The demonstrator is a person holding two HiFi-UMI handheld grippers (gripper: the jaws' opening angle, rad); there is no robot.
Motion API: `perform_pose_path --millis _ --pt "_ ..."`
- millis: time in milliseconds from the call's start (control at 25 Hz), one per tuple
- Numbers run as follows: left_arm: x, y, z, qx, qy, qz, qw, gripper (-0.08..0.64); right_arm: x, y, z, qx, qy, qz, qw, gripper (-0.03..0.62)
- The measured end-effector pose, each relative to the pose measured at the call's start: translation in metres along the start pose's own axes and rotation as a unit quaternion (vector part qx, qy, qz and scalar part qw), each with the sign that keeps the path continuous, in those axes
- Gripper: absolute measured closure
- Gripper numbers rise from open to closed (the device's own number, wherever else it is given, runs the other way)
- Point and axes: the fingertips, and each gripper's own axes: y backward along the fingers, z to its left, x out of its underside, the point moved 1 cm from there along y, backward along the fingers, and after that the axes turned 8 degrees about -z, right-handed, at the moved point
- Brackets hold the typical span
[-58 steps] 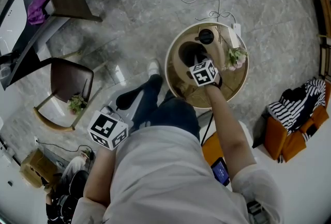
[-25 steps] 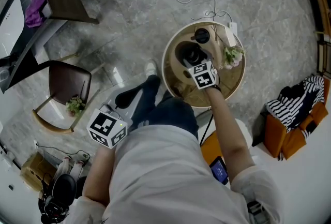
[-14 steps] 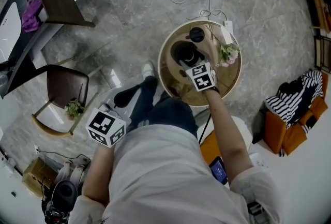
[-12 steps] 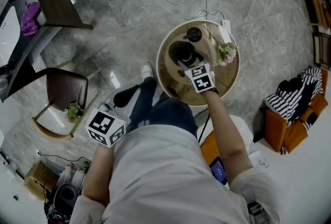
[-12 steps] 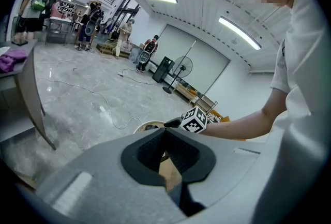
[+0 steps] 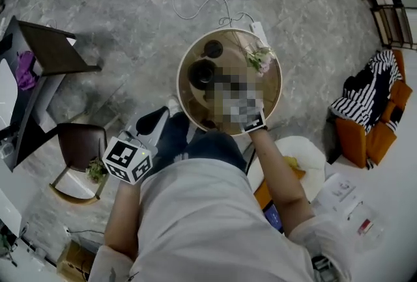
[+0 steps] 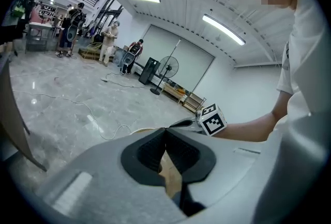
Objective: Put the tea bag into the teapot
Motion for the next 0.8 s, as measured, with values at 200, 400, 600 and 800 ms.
perform_pose_path --millis 200,400,600,800 --pt "-0.019 -0.029 -0.023 0.033 -0.027 -0.006 0.9991 0.552 -0.018 0.052 -0.018 0.031 -0.034 -0.046 0.998 0.577" --pt "-0.039 -0.056 -0.052 0.068 -0.054 -0.012 0.9962 0.552 -0.035 0.107 -0.036 0.062 -0.053 -0.091 0.992 0.577" --pt "-0.065 -0.087 -0.099 0.101 -0.085 -0.027 0.9909 0.552 -0.049 0.175 -0.061 0.091 -0.080 -0.147 0.982 0.577" --pt "-0.089 -0.111 -0.142 0.137 -0.111 -0.045 0.9832 0.552 -0.063 0.234 -0.080 0.122 -0.088 -0.193 0.970 0.577"
